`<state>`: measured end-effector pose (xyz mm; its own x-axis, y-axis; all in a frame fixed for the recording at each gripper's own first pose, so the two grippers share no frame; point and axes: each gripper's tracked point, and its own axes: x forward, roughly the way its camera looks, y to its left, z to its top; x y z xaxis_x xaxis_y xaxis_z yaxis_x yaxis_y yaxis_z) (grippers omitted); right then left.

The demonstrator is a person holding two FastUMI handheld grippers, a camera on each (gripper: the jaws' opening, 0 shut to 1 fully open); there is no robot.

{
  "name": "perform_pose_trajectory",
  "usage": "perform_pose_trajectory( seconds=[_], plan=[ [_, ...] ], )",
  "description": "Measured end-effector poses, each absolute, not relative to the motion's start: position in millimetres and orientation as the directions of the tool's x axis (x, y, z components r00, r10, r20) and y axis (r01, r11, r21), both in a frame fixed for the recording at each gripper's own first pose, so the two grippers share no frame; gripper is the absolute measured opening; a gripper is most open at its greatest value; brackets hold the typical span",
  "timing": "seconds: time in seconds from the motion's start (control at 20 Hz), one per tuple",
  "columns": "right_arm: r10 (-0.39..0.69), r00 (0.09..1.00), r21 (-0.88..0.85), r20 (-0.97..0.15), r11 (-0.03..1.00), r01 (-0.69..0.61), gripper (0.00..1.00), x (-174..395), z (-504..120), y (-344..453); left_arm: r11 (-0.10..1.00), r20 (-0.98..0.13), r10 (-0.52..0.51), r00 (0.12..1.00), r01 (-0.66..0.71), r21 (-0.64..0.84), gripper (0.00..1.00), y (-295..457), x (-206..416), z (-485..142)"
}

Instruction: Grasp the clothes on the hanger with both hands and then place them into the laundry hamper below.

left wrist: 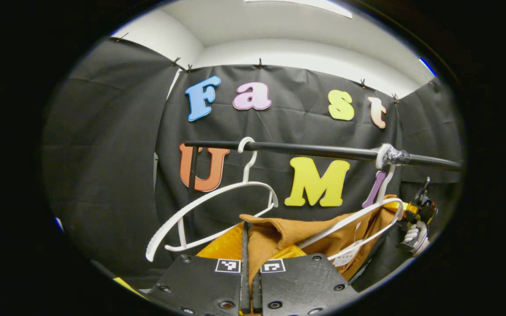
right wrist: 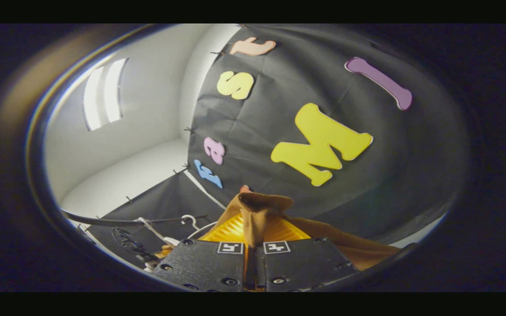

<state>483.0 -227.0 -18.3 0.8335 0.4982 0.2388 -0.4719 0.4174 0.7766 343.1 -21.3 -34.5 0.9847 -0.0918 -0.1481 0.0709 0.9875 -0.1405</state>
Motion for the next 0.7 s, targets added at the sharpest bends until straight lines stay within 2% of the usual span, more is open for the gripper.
perform_pose_trajectory(
  seconds=[0.2,0.6,0.7],
  plan=[
    [0.571,0.787,0.809,0.233,0.334,-0.483,0.03,498,-38,-207,0.977,-0.173,-0.102,0.98,0.066,-0.202,0.07,-5,343,-54],
    [0.612,0.782,0.823,0.119,0.38,-0.423,0.04,497,-90,-183,0.974,-0.295,-0.082,0.952,0.014,-0.225,0.07,21,330,-117],
    [0.619,0.781,0.83,0.081,0.393,-0.397,0.04,490,-111,-175,0.982,-0.328,-0.055,0.943,-0.009,-0.19,0.08,27,320,-134]
  ],
)
